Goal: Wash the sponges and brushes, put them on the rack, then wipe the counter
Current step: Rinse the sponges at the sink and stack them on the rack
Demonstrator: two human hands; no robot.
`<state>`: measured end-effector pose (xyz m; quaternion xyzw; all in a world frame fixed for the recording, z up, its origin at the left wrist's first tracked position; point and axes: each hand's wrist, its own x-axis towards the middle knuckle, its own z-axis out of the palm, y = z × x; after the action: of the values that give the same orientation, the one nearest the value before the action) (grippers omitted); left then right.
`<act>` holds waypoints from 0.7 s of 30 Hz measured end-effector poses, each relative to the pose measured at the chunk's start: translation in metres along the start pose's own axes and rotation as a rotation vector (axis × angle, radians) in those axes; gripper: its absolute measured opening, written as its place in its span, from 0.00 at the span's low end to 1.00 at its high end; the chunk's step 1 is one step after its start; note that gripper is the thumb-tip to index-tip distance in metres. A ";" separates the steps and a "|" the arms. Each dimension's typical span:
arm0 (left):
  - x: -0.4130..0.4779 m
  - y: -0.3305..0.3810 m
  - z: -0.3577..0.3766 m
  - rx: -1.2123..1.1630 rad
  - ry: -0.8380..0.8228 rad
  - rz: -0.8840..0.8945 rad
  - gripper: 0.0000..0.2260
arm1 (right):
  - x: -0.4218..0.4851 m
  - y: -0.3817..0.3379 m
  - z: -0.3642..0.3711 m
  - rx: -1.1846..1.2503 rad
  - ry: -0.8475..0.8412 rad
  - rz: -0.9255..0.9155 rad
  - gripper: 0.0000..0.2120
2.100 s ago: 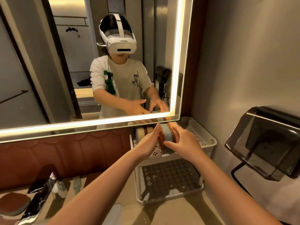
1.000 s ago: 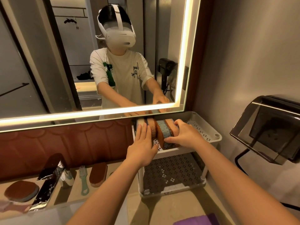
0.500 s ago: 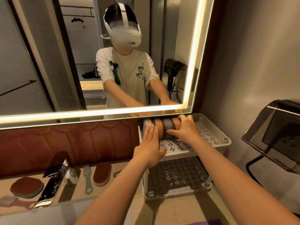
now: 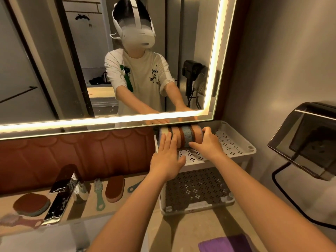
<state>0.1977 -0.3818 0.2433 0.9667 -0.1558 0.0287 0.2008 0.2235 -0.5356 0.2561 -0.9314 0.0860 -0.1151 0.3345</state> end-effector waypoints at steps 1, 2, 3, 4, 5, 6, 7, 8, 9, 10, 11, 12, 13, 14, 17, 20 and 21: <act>0.000 -0.001 0.001 0.005 0.010 0.008 0.32 | -0.004 0.000 -0.001 -0.097 0.006 -0.009 0.28; 0.000 -0.001 0.001 0.000 0.015 0.016 0.32 | -0.009 0.000 -0.002 -0.191 0.014 -0.017 0.28; -0.001 -0.002 0.001 -0.027 0.027 0.028 0.30 | -0.014 0.000 -0.003 -0.262 0.027 -0.027 0.28; -0.001 -0.003 0.000 -0.081 0.054 0.049 0.29 | -0.019 -0.001 -0.004 -0.302 0.044 -0.041 0.28; -0.002 -0.004 -0.003 -0.151 0.089 0.065 0.27 | -0.023 -0.003 -0.006 -0.319 0.066 -0.059 0.27; -0.005 -0.004 -0.006 -0.216 0.123 0.071 0.25 | -0.029 -0.005 -0.007 -0.321 0.088 -0.083 0.26; -0.009 -0.004 -0.010 -0.254 0.147 0.072 0.24 | -0.035 -0.008 -0.008 -0.313 0.106 -0.115 0.26; -0.016 -0.005 -0.015 -0.269 0.163 0.078 0.23 | -0.042 -0.012 -0.008 -0.296 0.114 -0.153 0.26; -0.025 -0.007 -0.020 -0.273 0.171 0.093 0.23 | -0.050 -0.018 -0.006 -0.272 0.111 -0.198 0.26; -0.034 -0.008 -0.026 -0.283 0.179 0.122 0.23 | -0.057 -0.023 -0.006 -0.241 0.099 -0.245 0.24; -0.045 -0.011 -0.032 -0.295 0.179 0.146 0.23 | -0.066 -0.030 -0.004 -0.207 0.081 -0.294 0.22; -0.057 -0.014 -0.039 -0.301 0.170 0.165 0.22 | -0.074 -0.037 -0.003 -0.170 0.060 -0.343 0.19; -0.069 -0.021 -0.045 -0.296 0.152 0.173 0.20 | -0.083 -0.044 0.001 -0.131 0.033 -0.388 0.17; -0.081 -0.028 -0.051 -0.286 0.130 0.177 0.18 | -0.092 -0.052 0.004 -0.091 0.002 -0.426 0.15; -0.112 -0.060 -0.063 -0.227 0.018 0.157 0.15 | -0.118 -0.068 0.021 0.026 -0.121 -0.488 0.09; -0.138 -0.100 -0.075 -0.177 -0.140 0.082 0.15 | -0.138 -0.077 0.049 0.103 -0.224 -0.467 0.06; -0.146 -0.112 -0.078 -0.170 -0.176 0.051 0.15 | -0.144 -0.079 0.059 0.126 -0.265 -0.457 0.05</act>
<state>0.0945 -0.2110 0.2546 0.9407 -0.1993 -0.0645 0.2667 0.1086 -0.4054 0.2401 -0.9108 -0.1786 -0.0698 0.3655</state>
